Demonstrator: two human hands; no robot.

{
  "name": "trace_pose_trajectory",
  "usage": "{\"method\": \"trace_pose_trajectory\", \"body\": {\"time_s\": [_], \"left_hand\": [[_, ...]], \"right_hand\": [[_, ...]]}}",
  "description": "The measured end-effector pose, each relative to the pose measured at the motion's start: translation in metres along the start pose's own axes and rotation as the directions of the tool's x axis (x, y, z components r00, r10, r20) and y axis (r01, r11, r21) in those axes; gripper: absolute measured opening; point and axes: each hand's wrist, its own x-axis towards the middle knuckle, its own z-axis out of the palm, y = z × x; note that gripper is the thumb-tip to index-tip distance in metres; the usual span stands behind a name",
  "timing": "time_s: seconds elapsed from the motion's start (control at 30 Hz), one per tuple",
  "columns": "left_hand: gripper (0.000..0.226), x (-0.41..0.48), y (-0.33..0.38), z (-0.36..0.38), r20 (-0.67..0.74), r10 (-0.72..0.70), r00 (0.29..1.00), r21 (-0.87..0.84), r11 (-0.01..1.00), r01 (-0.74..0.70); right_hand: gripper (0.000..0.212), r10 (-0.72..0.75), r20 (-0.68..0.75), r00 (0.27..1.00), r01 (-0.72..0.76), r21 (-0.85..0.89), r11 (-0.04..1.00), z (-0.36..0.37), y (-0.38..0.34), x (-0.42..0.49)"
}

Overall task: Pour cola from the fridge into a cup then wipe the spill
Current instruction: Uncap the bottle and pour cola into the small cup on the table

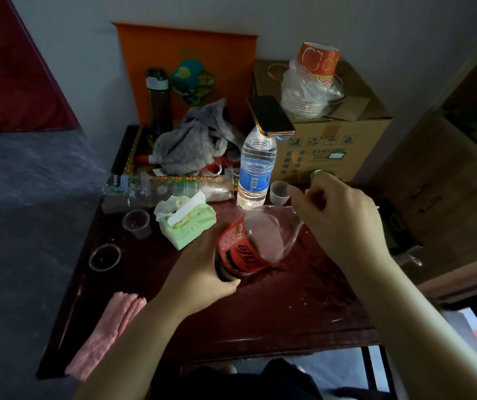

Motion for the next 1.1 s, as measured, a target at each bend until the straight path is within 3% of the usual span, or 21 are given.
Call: {"method": "trace_pose_trajectory", "body": {"time_s": [0.1,0.17,0.23,0.3,0.4,0.47,0.63,0.73,0.87,1.1], "left_hand": [[0.086,-0.001,0.001,-0.002,0.053,-0.028,0.998,-0.092,0.995,0.032],[0.087,-0.002,0.001,-0.004,0.081,-0.031,0.996,-0.109,0.993,0.04],[0.089,-0.004,0.002,-0.004,0.095,-0.027,0.995,-0.103,0.994,0.037],[0.089,-0.004,0.002,-0.001,0.097,-0.038,0.995,-0.106,0.993,0.048],[0.083,-0.002,0.003,0.002,0.075,-0.044,0.996,-0.062,0.997,0.048],[0.08,-0.001,0.002,0.003,0.055,-0.015,0.998,-0.002,1.0,0.015],[0.08,-0.003,0.004,0.003,0.043,-0.008,0.999,0.025,1.0,0.007],[0.081,-0.003,0.006,0.003,0.06,-0.04,0.997,-0.022,0.999,0.041],[0.089,-0.007,0.008,0.002,0.144,-0.097,0.985,-0.116,0.987,0.114],[0.087,-0.009,0.014,0.002,0.134,-0.078,0.988,-0.146,0.984,0.098]], "right_hand": [[0.031,-0.297,-0.082,0.951,0.306,0.136,0.942,-0.006,0.002,-0.001],[0.03,-0.53,-0.061,0.846,0.533,0.13,0.836,-0.011,0.009,0.003],[0.032,-0.655,-0.035,0.755,0.656,0.071,0.752,-0.015,0.016,0.004],[0.038,-0.579,0.028,0.815,0.579,0.021,0.815,-0.018,0.013,0.004],[0.052,-0.157,0.067,0.985,0.163,-0.114,0.98,-0.021,0.004,-0.002],[0.049,-0.008,0.092,0.996,0.025,-0.177,0.984,-0.022,0.005,-0.005],[0.054,-0.026,0.142,0.99,0.057,-0.218,0.974,-0.019,0.011,-0.01],[0.04,-0.077,0.061,0.995,0.078,-0.014,0.997,-0.021,0.011,-0.011],[0.029,-0.288,0.114,0.951,0.245,0.293,0.924,-0.026,0.018,-0.01],[0.031,-0.283,0.231,0.931,0.186,0.368,0.911,-0.034,0.025,-0.008]]}}
